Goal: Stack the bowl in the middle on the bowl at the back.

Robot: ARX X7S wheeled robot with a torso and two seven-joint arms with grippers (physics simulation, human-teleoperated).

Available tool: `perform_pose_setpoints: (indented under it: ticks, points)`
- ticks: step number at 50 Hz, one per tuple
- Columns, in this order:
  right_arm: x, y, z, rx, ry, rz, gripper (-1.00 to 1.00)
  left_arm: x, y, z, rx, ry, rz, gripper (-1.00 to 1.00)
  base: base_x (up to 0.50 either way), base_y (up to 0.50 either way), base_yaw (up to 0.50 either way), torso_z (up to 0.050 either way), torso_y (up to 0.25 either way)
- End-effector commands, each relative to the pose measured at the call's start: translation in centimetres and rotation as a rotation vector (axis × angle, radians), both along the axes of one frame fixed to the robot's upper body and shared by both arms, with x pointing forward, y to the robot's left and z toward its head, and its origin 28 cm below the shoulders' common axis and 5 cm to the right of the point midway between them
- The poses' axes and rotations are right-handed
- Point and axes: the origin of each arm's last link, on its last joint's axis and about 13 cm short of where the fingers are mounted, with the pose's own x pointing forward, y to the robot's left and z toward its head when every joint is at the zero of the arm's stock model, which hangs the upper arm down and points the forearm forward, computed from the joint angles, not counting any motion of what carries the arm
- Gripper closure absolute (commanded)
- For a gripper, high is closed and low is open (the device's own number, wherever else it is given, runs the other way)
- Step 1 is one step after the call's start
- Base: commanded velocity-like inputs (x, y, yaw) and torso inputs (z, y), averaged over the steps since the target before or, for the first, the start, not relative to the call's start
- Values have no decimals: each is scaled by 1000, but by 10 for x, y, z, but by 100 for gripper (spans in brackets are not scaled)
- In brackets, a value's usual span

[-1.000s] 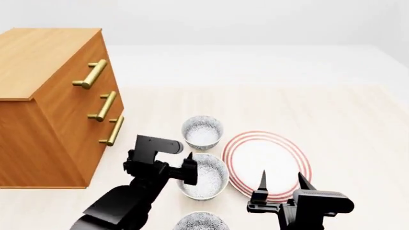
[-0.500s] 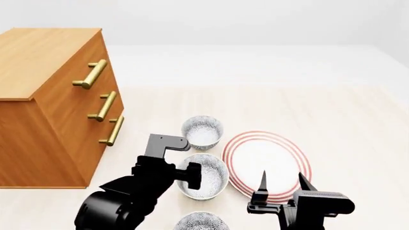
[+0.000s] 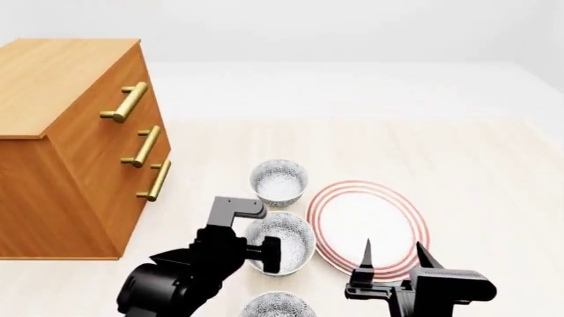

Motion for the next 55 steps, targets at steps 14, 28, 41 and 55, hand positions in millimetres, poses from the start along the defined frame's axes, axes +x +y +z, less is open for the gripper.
perform_pose_setpoints:
  ticks: [14,28,41,55]
  points:
    - [3,0,0,3,1,-3,-100,2,3,-6,-63,70,33,100,0,0,0,0,0]
    - [9,4,-1,2,1,-3,-100,-4,10,12,-131,38,63,100,0,0,0,0,0]
    - [10,5,0,3,0,-4,-100,-18,11,33,-267,51,-30,100,0,0,0,0,0]
    - [9,4,0,4,-2,-6,-100,-37,20,59,-395,16,-117,100,0,0,0,0,0]
